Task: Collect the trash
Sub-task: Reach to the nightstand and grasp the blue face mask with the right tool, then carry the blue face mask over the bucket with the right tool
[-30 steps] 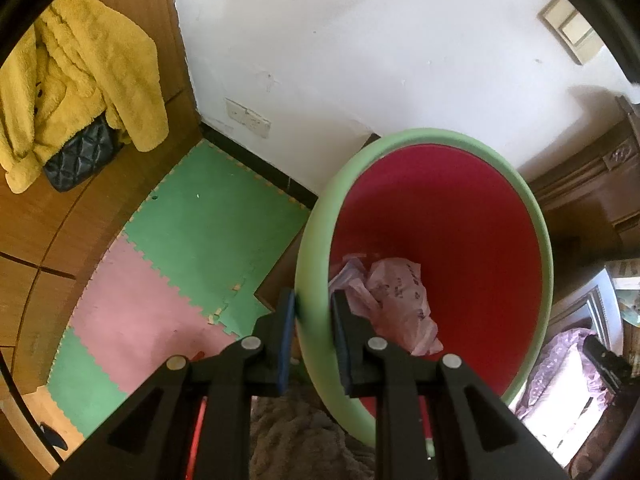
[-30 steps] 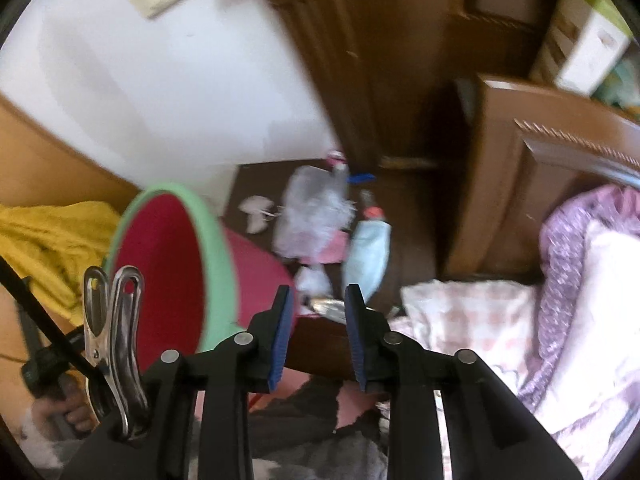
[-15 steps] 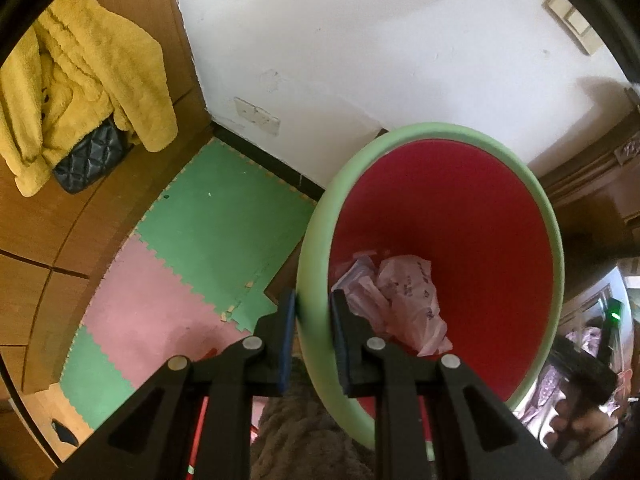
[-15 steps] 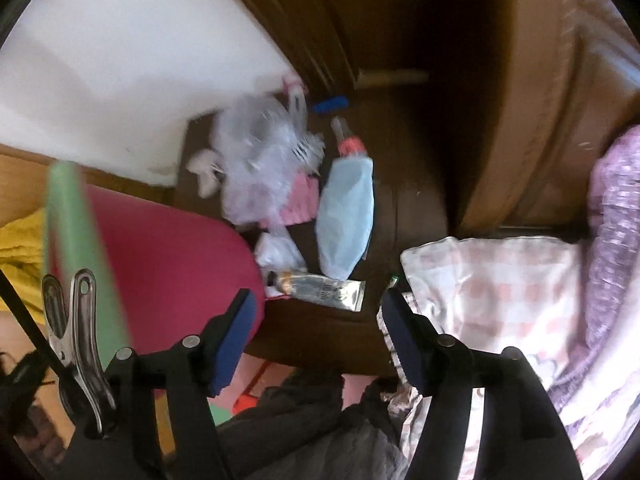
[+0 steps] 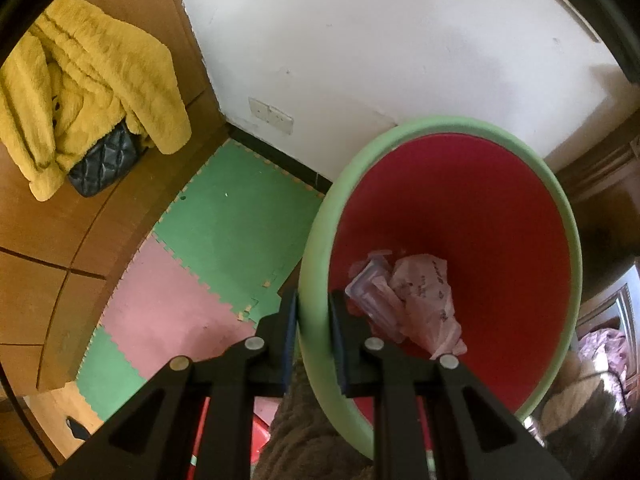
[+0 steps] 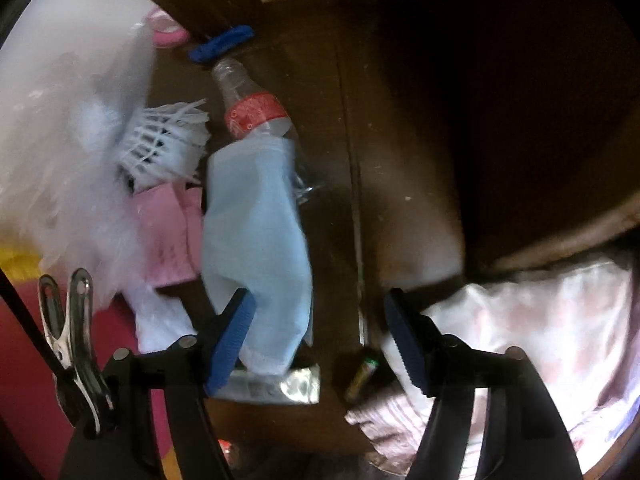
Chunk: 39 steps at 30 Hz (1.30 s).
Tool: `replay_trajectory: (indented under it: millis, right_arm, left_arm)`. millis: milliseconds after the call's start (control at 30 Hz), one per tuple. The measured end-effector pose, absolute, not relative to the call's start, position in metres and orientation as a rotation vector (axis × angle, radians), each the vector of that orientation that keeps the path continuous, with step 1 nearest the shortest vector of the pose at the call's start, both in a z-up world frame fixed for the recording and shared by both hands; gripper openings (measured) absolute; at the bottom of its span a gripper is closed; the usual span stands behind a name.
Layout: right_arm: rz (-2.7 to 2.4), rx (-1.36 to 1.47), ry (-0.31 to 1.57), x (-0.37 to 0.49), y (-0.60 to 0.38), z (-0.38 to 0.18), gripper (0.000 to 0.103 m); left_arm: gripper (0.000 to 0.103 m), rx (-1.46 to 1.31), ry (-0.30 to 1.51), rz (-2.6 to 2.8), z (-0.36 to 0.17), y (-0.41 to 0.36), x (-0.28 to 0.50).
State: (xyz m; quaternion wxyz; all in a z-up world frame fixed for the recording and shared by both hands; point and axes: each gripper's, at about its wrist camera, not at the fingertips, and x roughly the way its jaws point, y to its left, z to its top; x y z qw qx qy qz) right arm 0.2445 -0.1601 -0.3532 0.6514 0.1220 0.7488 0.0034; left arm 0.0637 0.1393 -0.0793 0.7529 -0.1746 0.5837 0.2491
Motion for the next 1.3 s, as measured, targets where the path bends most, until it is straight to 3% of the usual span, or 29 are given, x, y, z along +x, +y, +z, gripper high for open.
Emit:
replay_trajectory:
  millis: [233, 300, 333, 400, 433, 467, 800, 1300]
  right_arm:
    - [-0.032, 0.387, 1.710, 0.256, -0.156, -0.364, 0.068]
    - [-0.021, 0.402, 1.692, 0.257, -0.156, -0.362, 0.051]
    - [0.025, 0.436, 1.694, 0.258, -0.154, -0.361, 0.032]
    - [0.021, 0.416, 1.711, 0.261, -0.152, -0.357, 0.021]
    - [0.027, 0.406, 1.711, 0.262, -0.149, -0.354, 0.009]
    - [0.020, 0.377, 1.707, 0.263, -0.147, -0.350, 0.007]
    - [0.082, 0.256, 1.675, 0.254, -0.146, -0.330, 0.003]
    - [0.253, 0.351, 1.523, 0.205, -0.165, -0.231, 0.002]
  left_arm:
    - [0.016, -0.399, 1.287, 0.542, -0.084, 0.143, 0.066]
    - [0.016, -0.418, 1.281, 0.538, -0.085, 0.145, 0.065]
    - [0.016, -0.425, 1.277, 0.535, -0.085, 0.146, 0.064]
    - [0.016, -0.430, 1.272, 0.533, -0.084, 0.147, 0.063]
    - [0.016, -0.433, 1.271, 0.533, -0.084, 0.147, 0.063]
    - [0.016, -0.435, 1.270, 0.534, -0.084, 0.148, 0.063]
    - [0.017, -0.448, 1.260, 0.522, -0.085, 0.148, 0.061]
    - [0.018, -0.533, 1.232, 0.487, -0.086, 0.161, 0.053]
